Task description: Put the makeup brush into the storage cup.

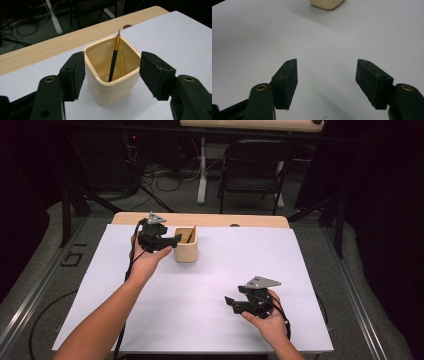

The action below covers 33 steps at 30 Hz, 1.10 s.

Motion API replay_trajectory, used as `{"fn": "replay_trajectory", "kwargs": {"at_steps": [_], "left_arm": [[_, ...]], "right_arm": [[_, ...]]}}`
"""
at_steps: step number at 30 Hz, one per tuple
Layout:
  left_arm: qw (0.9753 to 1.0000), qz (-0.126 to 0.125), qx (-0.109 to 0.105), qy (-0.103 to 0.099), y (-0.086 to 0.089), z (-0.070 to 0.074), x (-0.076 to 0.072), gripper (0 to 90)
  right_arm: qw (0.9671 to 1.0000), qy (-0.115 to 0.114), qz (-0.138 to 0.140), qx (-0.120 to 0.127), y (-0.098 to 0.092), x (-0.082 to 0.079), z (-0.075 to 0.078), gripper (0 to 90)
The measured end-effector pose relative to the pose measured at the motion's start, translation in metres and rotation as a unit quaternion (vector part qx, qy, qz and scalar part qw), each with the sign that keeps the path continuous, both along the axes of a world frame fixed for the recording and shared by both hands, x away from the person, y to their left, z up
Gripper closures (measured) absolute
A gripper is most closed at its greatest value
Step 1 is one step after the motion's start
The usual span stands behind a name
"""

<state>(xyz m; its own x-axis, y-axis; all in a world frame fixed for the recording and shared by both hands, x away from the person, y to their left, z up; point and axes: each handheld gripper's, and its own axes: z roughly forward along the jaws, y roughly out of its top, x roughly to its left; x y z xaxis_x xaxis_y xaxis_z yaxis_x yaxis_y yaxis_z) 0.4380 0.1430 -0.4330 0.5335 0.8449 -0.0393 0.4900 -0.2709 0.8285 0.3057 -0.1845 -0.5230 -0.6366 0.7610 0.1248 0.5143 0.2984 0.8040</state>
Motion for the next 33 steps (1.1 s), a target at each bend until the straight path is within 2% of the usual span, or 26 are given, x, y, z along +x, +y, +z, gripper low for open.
{"fn": "replay_trajectory", "kwargs": {"at_steps": [2, 17, 33], "left_arm": [[1.0, -0.003, 0.0, 0.003, 0.002, 0.001, -0.003, 37.9], [0.9999, -0.013, -0.002, 0.003, 0.015, 0.005, -0.029, 37.9], [0.9998, -0.021, -0.006, 0.002, 0.035, 0.0, -0.057, 37.4]], "right_arm": [[1.0, -0.005, -0.004, 0.007, 0.0, 0.0, -0.001, 34.0], [0.9999, -0.007, -0.006, 0.009, 0.0, -0.001, 0.001, 34.0], [0.9999, -0.008, -0.007, 0.006, -0.001, -0.001, 0.002, 34.0]]}}
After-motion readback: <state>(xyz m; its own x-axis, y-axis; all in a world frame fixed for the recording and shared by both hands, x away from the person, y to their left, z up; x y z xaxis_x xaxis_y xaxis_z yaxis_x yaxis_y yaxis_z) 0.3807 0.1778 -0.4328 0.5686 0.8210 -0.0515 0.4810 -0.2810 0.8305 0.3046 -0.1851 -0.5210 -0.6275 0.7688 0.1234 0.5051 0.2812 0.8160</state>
